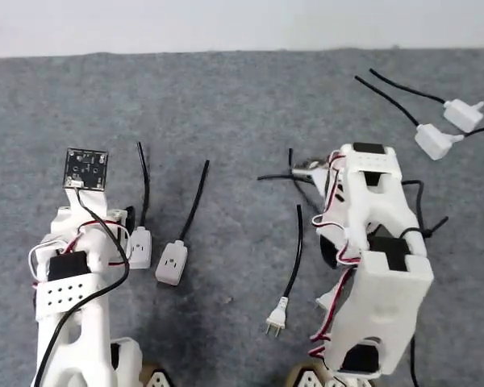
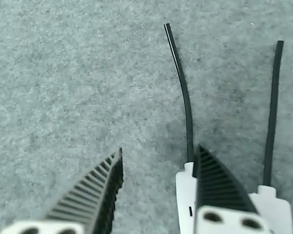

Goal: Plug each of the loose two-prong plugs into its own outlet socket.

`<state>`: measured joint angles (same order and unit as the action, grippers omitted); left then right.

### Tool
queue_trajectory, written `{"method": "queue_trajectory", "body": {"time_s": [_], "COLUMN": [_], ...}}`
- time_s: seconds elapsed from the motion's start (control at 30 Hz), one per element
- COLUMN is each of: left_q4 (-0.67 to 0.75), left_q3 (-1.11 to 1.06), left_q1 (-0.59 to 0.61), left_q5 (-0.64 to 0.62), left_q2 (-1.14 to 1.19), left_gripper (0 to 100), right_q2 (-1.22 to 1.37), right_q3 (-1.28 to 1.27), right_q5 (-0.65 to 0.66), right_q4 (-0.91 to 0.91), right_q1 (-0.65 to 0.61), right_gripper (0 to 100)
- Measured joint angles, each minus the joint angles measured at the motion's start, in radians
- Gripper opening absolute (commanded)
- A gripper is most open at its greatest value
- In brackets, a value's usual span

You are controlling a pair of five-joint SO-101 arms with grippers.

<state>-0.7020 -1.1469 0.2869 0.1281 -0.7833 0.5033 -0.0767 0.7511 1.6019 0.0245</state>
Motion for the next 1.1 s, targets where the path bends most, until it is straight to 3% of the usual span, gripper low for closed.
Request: {"method": "queue_trajectory", "body": {"time_s": [0.17, 0.73, 0.9, 1.1], "left_q4": [0.0, 0.025, 0.025, 0.025], "left_q3": [0.0, -0.014, -0.014, -0.014], "left_q1": [0.0, 0.006, 0.006, 0.006], "left_q5": [-0.002, -0.002, -0.002, -0.002], "left_q2": [0.0, 0.0, 0.0, 0.0], "left_gripper": [23, 23, 23, 21], "right_q2": [-0.009, -0.397, -0.381, -0.158], "right_q3": [-0.021, -0.025, -0.026, -0.026], "right_q5": [-0.006, -0.321, -0.365, -0.373], "right_q4": [0.035, 0.103, 0.055, -0.086], "right_q1": [-0.078, -0.549, -0.58, -0.589], "right_gripper": [0.8, 0.8, 0.8, 0.8]}}
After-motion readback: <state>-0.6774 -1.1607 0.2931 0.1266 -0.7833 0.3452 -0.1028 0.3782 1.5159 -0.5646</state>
